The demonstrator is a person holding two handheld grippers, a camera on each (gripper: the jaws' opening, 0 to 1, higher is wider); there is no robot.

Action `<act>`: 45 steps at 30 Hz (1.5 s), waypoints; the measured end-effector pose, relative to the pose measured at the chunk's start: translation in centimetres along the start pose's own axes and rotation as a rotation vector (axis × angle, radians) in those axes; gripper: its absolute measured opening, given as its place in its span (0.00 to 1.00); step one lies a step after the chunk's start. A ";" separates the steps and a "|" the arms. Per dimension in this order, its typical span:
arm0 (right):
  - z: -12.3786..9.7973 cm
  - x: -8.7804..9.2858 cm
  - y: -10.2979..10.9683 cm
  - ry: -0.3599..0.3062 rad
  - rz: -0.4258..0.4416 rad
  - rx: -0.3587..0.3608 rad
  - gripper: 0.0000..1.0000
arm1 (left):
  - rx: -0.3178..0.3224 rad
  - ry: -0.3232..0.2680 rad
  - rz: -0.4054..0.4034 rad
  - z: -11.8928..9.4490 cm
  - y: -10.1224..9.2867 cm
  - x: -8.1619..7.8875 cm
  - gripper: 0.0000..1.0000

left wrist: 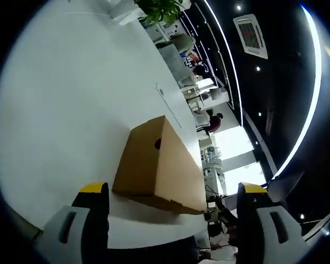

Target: Operate the shoe box by opening the lid, removing the specified soft item, and placing it in the target area until the item is outside and the box remains undamaged.

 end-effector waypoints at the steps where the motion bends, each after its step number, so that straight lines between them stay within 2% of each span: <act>1: 0.0 0.0 -0.2 0.003 0.008 0.005 0.69 | -0.013 0.014 0.007 0.1 0.0 0.5 0.99; 4: 0.1 0.2 -0.5 0.006 0.017 0.006 0.69 | -0.014 0.027 0.013 0.3 -0.1 0.8 0.99; 7: 0.3 0.5 -1.1 0.014 0.033 0.007 0.68 | -0.032 0.014 0.001 0.3 0.5 0.7 0.99; 12: 0.4 0.9 -1.9 0.000 0.029 0.011 0.59 | -0.066 0.027 0.000 0.4 1.2 1.2 0.99; 15: 0.5 1.4 -2.3 0.005 0.032 0.022 0.60 | -0.112 0.021 0.011 0.3 1.8 1.4 0.99; 19: 0.8 2.1 -2.4 0.022 0.009 0.030 0.64 | -0.147 -0.010 0.084 0.5 2.0 1.5 0.99; 21: 1.0 2.5 -2.4 0.029 0.012 0.023 0.65 | -0.136 -0.018 0.111 0.6 2.1 1.4 0.99; 27: 1.3 3.0 -3.4 0.016 0.046 0.023 0.70 | -0.122 -0.031 0.080 1.0 1.9 1.6 0.99; 32: 1.1 3.4 -3.4 0.020 0.049 0.027 0.70 | -0.114 0.013 0.095 1.4 1.8 2.0 0.99; 40: 1.2 4.0 -3.8 0.037 0.054 0.027 0.69 | -0.128 0.007 0.081 1.5 2.6 1.9 0.98; 45: 1.1 4.2 -3.7 0.017 0.065 0.022 0.69 | -0.133 0.021 0.090 1.5 2.8 2.1 0.98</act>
Point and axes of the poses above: the point that each gripper's makers call its tool centre point, and the gripper's own axes: z roughly forward along the fingers, y roughly to its left, x roughly out of its underside, the point moved 4 cm from there along -z, roughly backward along the fingers, and after that the axes turned 1 degree about -x, right-handed, at the moved point
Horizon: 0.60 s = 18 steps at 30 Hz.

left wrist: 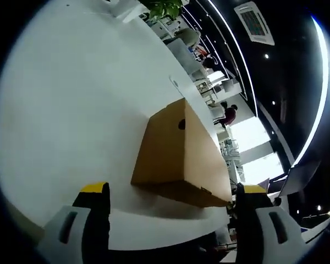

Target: Operate the shoe box by opening the lid, removing the specified soft item, and placing it in the target area until the item is outside and the box remains undamaged.

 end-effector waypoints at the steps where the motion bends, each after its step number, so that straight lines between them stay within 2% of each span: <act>1: 0.1 0.1 -0.1 -0.002 0.004 -0.002 0.69 | -0.004 0.002 0.004 0.0 0.1 0.0 0.98; 6: 0.4 0.9 -0.7 0.025 0.008 -0.006 0.68 | -0.007 -0.014 -0.013 0.2 0.2 -0.2 0.95; 11: 0.4 0.9 -0.8 0.027 0.043 -0.011 0.62 | -0.020 -0.041 -0.013 0.4 0.4 -0.6 0.93; 13: 0.5 1.2 -1.0 0.032 0.052 -0.016 0.62 | -0.027 -0.048 0.020 0.6 0.6 -0.7 0.93; 18: 0.4 1.5 -1.2 0.032 0.063 -0.013 0.61 | -0.015 -0.068 0.008 1.0 0.5 -0.9 0.86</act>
Point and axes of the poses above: the point that each gripper's makers call its tool centre point, and the gripper's own axes: z roughly forward along the fingers, y roughly to its left, x roughly out of its underside, the point moved 4 cm from there along -z, roughly backward along the fingers, and after that the axes turned 1 degree about -x, right-handed, at the moved point
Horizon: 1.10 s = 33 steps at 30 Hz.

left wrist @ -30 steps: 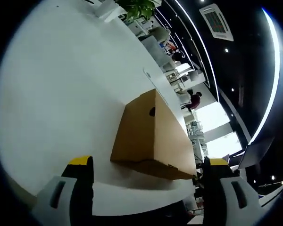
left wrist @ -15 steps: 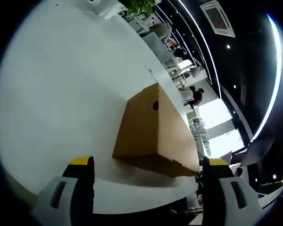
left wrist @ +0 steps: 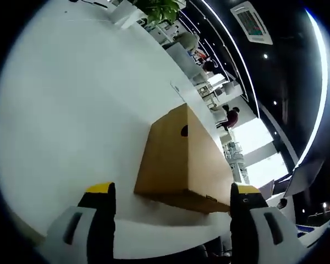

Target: Operate the shoe box by opening the lid, removing the specified soft item, and placing it in the target area until the item is outside and the box remains undamaged.

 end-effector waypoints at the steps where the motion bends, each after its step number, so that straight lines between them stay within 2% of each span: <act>1: 0.0 0.1 -0.1 0.001 0.010 0.004 0.61 | -0.006 -0.014 -0.011 0.1 0.1 -0.1 0.85; 5: 0.0 0.1 -0.6 -0.006 0.048 0.000 0.60 | 0.000 -0.041 -0.084 0.3 0.6 -0.5 0.79; 7: 0.0 0.2 -0.8 -0.011 0.070 -0.007 0.59 | 0.033 -0.032 -0.120 0.6 0.2 -0.4 0.81; 9: 0.1 0.3 -0.8 -0.009 0.083 -0.017 0.59 | 0.035 -0.016 -0.107 1.0 0.0 -0.2 0.85; 11: 0.1 0.3 -0.8 -0.009 0.091 -0.023 0.59 | 0.023 0.002 -0.090 1.2 0.1 0.0 0.84; 16: 0.4 0.7 -1.0 0.009 0.103 -0.031 0.60 | 0.030 -0.009 -0.106 1.3 0.0 -0.2 0.83; 20: 0.9 1.1 -0.9 0.033 0.099 -0.043 0.59 | 0.020 0.021 -0.090 1.6 0.4 0.1 0.80; 33: 0.6 1.5 0.1 0.043 0.116 -0.051 0.53 | 0.046 0.036 -0.084 2.8 -0.8 0.5 0.77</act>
Point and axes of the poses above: the point that each gripper's makers call its tool centre point, and the gripper's own axes: z roughly forward along the fingers, y roughly to its left, x roughly out of its underside, the point moved 4 cm from there along -z, roughly backward along the fingers, and after that the axes turned 1 degree about -x, right-handed, at the moved point
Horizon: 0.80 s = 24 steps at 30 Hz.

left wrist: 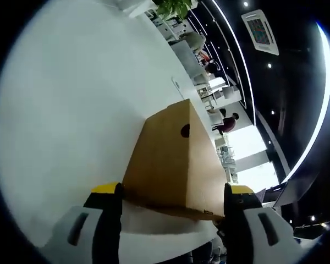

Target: Operate the shoe box by opening the lid, removing the specified soft item, and placing it in the target area until the item is outside and the box remains undamaged.

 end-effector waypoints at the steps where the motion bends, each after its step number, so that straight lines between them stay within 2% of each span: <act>1: 0.0 0.0 0.2 -0.002 0.002 -0.009 0.54 | 0.003 0.003 -0.001 0.1 0.0 0.1 0.77; 18: 0.3 0.3 0.0 0.014 -0.012 -0.001 0.55 | -0.023 -0.011 -0.039 0.0 0.4 0.2 0.70; 24: 0.4 0.3 -0.2 0.021 -0.043 0.011 0.54 | -0.057 0.009 0.031 -0.1 0.8 0.3 0.63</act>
Point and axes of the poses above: the point that each gripper's makers call its tool centre point, and the gripper's own axes: z roughly forward along the fingers, y roughly to its left, x roughly out of its underside, the point moved 4 cm from there along -z, roughly backward along the fingers, and after that the axes turned 1 degree about -x, right-handed, at the moved point
